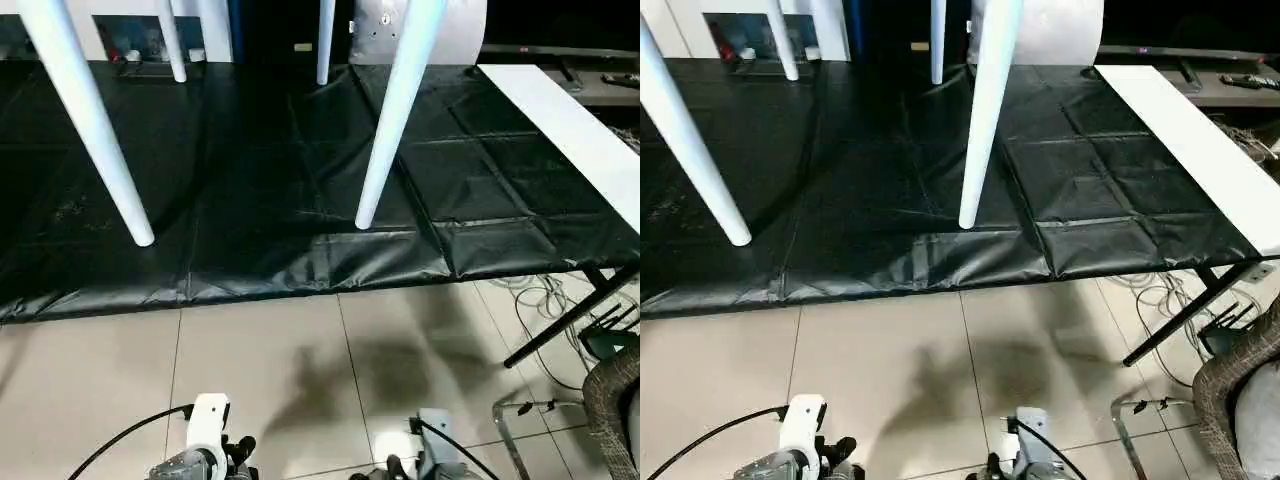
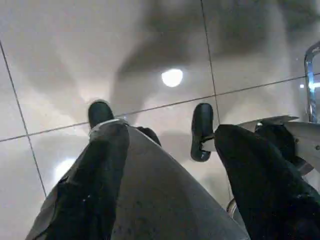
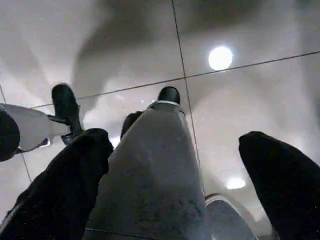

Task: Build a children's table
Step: Flip table

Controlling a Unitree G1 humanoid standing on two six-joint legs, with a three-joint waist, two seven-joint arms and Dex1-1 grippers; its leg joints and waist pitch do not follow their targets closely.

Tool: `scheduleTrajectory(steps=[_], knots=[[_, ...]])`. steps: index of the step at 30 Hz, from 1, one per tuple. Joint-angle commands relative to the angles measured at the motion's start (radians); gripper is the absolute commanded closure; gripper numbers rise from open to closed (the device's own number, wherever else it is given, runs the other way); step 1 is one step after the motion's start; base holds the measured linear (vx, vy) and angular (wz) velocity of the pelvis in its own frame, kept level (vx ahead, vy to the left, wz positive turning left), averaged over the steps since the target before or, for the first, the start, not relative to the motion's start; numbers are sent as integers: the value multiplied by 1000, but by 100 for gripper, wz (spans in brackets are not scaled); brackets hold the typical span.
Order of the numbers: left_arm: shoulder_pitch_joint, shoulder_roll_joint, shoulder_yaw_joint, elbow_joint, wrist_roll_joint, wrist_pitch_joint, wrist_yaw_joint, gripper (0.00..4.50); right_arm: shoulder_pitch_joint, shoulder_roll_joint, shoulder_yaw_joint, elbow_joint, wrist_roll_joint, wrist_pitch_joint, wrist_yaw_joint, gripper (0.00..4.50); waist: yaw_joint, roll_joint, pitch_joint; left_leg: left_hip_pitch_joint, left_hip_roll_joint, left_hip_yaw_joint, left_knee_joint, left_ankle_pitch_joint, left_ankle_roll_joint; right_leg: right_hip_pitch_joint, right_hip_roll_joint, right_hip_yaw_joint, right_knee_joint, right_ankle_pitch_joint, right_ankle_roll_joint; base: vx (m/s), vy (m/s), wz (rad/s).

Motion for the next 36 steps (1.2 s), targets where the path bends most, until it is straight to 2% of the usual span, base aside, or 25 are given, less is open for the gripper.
scheduleTrajectory(steps=[1,2,6,8,9,10,13,17,22,25,26,30,36], knots=[[-3,-4,-2,14,0,3,1,132,6,-2,-8,21,-6,8,-7,0,-1,10,-26,5,69,-15,-92,-240,44,28,-80,58,-79,-96,-226,0,0,0],[-3,-4,-2,14,0,3,1,132,6,-2,-8,21,-6,8,-7,0,-1,9,-28,3,68,-12,-88,-193,66,31,-80,57,-73,-32,-238,0,0,0],[-3,-4,-2,14,0,3,1,132,6,-2,-8,21,-6,8,-7,0,-1,9,-27,6,69,-8,-85,-167,95,31,-80,55,-70,8,-256,0,0,0],[-3,-4,-2,14,0,3,1,132,6,-2,-8,21,-6,8,-7,0,-1,9,-24,6,70,-8,-88,-189,92,30,-81,56,-74,-30,-255,0,0,0],[-3,-4,-2,14,0,3,1,132,6,-2,-8,21,-6,8,-7,0,-1,10,-21,8,72,-9,-93,-228,77,27,-82,57,-81,-92,-248,0,0,0],[-3,-4,-2,14,0,3,1,132,6,-2,-8,21,-6,8,-7,0,-1,10,-21,8,72,-9,-93,-228,77,27,-82,57,-81,-92,-248,0,0,0],[-3,-4,-2,14,0,3,1,132,6,-2,-8,21,-6,8,-7,0,-2,11,-17,8,73,-10,-99,-276,44,23,-82,61,-88,-171,-228,0,0,0],[-3,-4,-2,14,0,3,1,132,6,-2,-8,21,-6,8,-7,0,-2,9,-16,7,72,-9,-99,-266,40,22,-82,63,-88,-164,-220,0,0,0],[-3,-4,-2,14,0,3,1,132,6,-2,-8,21,-6,8,-7,0,-3,9,-18,6,72,-4,-94,-199,69,24,-80,63,-78,-55,-242,0,0,0],[-3,-4,-2,14,0,3,1,132,6,-2,-8,21,-6,8,-7,0,-3,9,-14,7,73,-3,-95,-215,73,22,-81,63,-82,-80,-246,0,0,0],[-3,-4,-2,14,0,3,1,132,6,-2,-8,21,-6,8,-7,0,-4,9,-12,8,74,-3,-98,-244,63,20,-82,65,-86,-127,-240,0,0,0],[-3,-4,-2,14,0,3,1,132,6,-2,-8,21,-6,8,-7,0,-4,9,-9,7,74,-5,-101,-266,47,18,-83,67,-91,-173,-228,0,0,0],[-3,-4,-2,14,0,3,1,132,6,-2,-8,21,-6,8,-7,0,-5,8,-12,6,73,-2,-98,-219,60,20,-81,67,-85,-104,-233,0,0,0]])
